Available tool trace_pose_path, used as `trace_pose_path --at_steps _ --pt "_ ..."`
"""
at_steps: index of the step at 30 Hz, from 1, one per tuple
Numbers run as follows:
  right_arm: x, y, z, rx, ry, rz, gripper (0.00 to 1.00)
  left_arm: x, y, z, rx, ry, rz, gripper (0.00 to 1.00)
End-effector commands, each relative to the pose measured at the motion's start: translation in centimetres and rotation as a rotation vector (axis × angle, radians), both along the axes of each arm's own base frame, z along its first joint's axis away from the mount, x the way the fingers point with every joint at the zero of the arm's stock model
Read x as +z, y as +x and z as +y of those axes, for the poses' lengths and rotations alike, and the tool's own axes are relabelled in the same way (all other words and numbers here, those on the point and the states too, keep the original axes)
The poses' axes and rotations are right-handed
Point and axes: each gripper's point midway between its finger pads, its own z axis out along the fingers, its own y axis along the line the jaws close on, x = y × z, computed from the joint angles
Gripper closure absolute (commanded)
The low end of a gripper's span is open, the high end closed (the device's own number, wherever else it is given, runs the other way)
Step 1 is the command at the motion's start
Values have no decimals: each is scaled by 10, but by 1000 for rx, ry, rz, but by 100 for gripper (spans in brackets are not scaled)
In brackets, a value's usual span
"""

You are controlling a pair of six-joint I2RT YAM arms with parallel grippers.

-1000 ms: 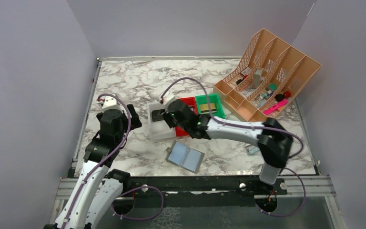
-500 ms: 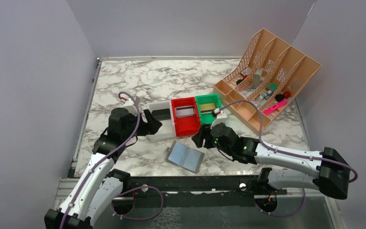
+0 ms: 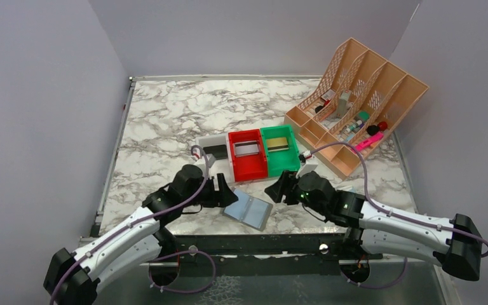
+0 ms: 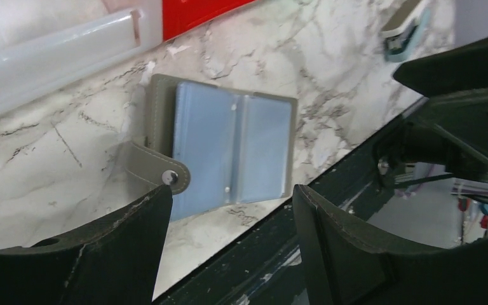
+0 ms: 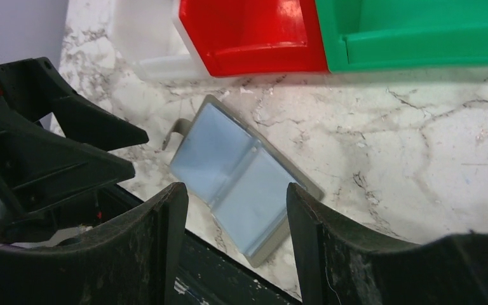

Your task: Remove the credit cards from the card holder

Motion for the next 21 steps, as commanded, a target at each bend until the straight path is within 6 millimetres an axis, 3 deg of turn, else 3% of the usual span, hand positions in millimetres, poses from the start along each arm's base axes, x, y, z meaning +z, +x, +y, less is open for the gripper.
trace_pose_path --at_steps 1,9,14,21 --pt "-9 -7 2 34 -34 47 37 -14 13 -2 45 91 -4 28" --pt "-33 -13 19 131 -145 110 37 -43 16 4 91 197 27 36" --pt "-42 -16 37 183 -147 156 40 -51 5 -2 46 174 42 44" --pt "-61 -24 42 204 -183 244 41 -69 -14 -7 -12 194 79 51"
